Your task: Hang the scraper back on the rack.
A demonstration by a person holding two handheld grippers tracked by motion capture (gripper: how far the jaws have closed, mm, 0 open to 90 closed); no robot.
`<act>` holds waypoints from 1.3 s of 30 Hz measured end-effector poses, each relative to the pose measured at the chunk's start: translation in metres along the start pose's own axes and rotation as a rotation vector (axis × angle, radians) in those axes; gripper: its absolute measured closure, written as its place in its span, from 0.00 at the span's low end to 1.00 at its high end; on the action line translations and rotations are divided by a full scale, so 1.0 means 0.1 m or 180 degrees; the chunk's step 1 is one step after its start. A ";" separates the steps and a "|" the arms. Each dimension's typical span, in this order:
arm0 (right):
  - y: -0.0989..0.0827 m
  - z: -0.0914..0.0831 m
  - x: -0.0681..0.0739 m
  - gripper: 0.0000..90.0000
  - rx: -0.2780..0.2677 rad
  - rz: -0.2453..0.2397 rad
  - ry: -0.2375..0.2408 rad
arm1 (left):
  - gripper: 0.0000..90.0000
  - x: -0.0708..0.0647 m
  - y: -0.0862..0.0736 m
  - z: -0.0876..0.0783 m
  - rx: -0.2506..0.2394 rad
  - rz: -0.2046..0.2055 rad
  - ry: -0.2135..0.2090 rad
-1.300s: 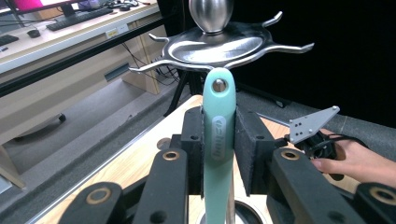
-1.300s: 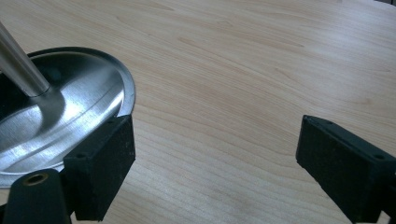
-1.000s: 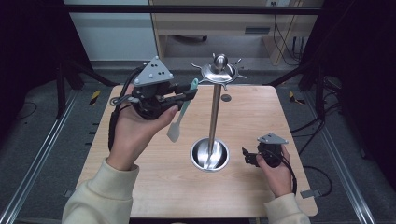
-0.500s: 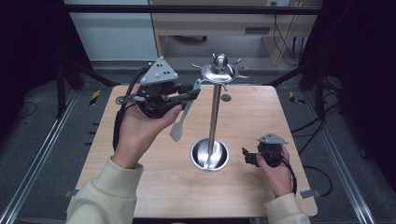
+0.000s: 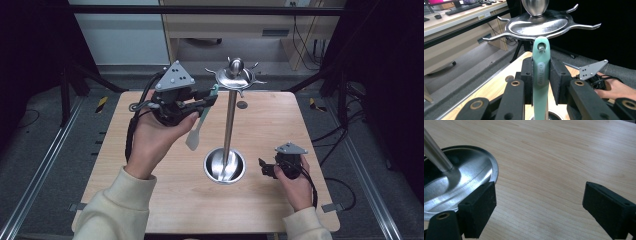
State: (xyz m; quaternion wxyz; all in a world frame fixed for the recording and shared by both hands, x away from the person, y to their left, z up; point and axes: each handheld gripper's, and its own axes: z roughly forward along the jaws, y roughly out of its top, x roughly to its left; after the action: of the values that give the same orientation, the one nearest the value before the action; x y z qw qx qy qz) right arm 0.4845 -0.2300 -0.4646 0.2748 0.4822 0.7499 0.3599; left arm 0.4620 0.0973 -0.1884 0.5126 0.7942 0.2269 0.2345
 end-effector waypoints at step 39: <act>0.00 0.00 -0.01 0.13 -0.0001 0.0036 -0.0008 | 0.26 0.01 -0.43 -0.21 0.0015 -0.0013 0.0332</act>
State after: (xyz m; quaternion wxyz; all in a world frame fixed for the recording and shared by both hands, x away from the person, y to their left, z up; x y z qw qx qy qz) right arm 0.4848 -0.2311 -0.4641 0.2737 0.4869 0.7468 0.3610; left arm 0.4446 0.1285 -0.2201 0.4987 0.7817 0.2554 0.2740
